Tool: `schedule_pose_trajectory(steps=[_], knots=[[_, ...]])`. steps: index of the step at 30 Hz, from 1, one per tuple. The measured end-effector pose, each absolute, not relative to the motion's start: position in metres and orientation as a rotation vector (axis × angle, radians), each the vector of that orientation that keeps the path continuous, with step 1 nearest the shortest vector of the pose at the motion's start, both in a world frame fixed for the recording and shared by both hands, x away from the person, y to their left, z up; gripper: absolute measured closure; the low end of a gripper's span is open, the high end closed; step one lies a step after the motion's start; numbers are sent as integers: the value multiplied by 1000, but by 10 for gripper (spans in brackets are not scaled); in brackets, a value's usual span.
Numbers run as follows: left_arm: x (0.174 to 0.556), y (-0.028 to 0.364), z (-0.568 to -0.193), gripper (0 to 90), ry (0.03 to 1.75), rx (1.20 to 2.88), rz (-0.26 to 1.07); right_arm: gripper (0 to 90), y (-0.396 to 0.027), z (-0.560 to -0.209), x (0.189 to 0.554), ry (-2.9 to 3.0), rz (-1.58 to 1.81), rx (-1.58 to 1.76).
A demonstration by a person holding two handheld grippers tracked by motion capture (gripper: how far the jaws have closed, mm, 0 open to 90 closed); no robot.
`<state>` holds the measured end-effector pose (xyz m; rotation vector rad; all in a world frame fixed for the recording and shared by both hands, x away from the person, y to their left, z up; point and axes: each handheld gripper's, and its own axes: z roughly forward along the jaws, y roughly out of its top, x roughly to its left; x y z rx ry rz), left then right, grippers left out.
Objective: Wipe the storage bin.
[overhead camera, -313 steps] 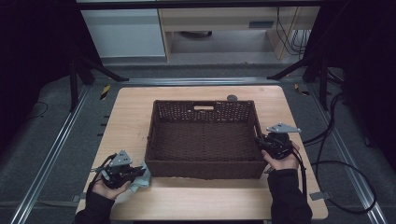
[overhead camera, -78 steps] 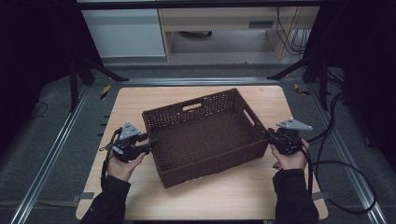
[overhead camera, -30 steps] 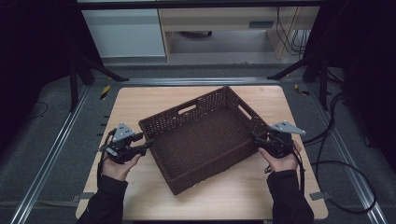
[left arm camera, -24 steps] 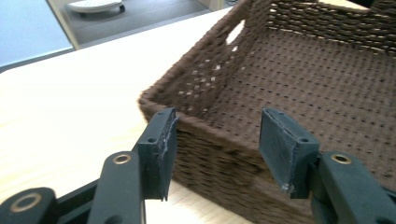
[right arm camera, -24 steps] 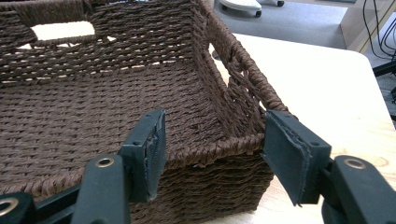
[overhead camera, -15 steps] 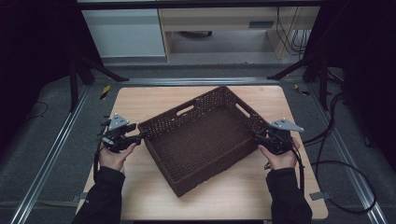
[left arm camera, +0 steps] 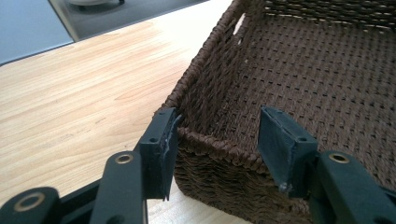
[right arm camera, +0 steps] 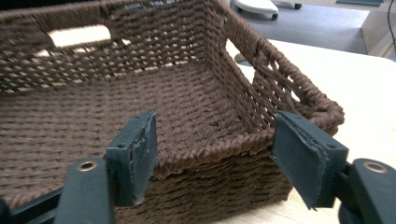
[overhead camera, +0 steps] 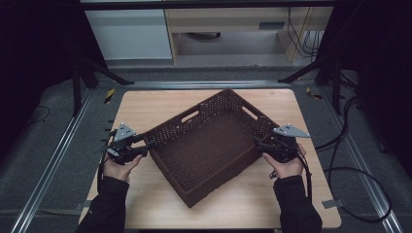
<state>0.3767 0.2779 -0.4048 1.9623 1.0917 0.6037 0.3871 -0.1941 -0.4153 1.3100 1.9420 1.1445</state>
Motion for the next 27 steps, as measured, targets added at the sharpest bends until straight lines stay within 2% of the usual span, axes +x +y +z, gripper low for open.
schedule_pose_trajectory(steps=[8,16,21,27], knots=[[385,285,-409,479,1122,1924,586,322,-193,-421,396,1913,1125,1301],[369,281,-409,508,1111,1926,609,295,-188,-413,382,1928,1178,1265],[356,279,-407,506,1088,1929,596,309,-177,-416,381,1964,1162,1254],[361,283,-406,521,1090,1922,600,323,-176,-422,388,1960,1147,1267]])
